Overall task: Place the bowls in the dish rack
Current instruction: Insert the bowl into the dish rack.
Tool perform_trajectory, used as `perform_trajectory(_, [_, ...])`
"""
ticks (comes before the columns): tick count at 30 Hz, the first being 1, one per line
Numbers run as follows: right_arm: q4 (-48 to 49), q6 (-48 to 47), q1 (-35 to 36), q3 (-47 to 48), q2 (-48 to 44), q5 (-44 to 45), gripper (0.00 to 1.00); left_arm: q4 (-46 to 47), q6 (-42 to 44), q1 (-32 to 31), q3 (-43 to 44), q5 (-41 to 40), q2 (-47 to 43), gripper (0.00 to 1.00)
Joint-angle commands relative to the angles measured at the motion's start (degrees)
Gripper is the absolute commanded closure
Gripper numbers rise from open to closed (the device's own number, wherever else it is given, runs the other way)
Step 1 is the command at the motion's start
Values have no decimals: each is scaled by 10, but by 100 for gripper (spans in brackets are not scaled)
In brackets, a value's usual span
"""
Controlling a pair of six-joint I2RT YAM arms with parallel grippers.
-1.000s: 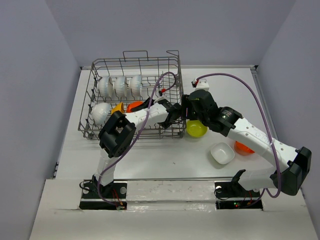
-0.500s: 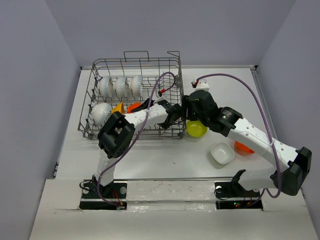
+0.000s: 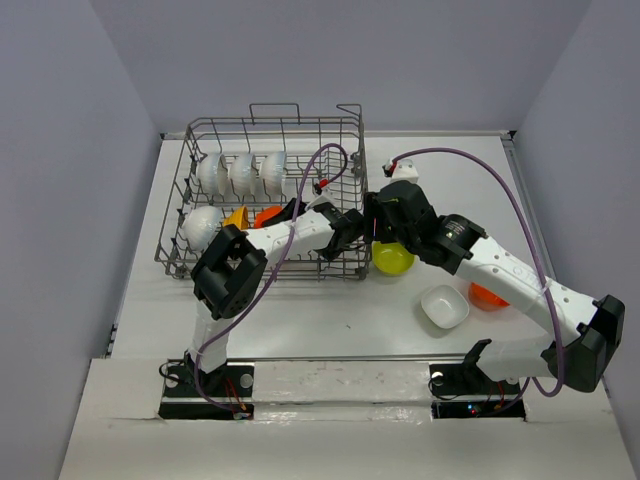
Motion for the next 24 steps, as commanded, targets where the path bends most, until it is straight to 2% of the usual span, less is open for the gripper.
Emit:
perform_trajectory(1, [37, -1, 3, 16, -5, 5, 36, -25, -34, -42, -16, 1, -19, 43])
perform_trajectory(24, [36, -7, 3, 26, 0, 17, 35, 34, 41, -39, -25, 52, -84, 43])
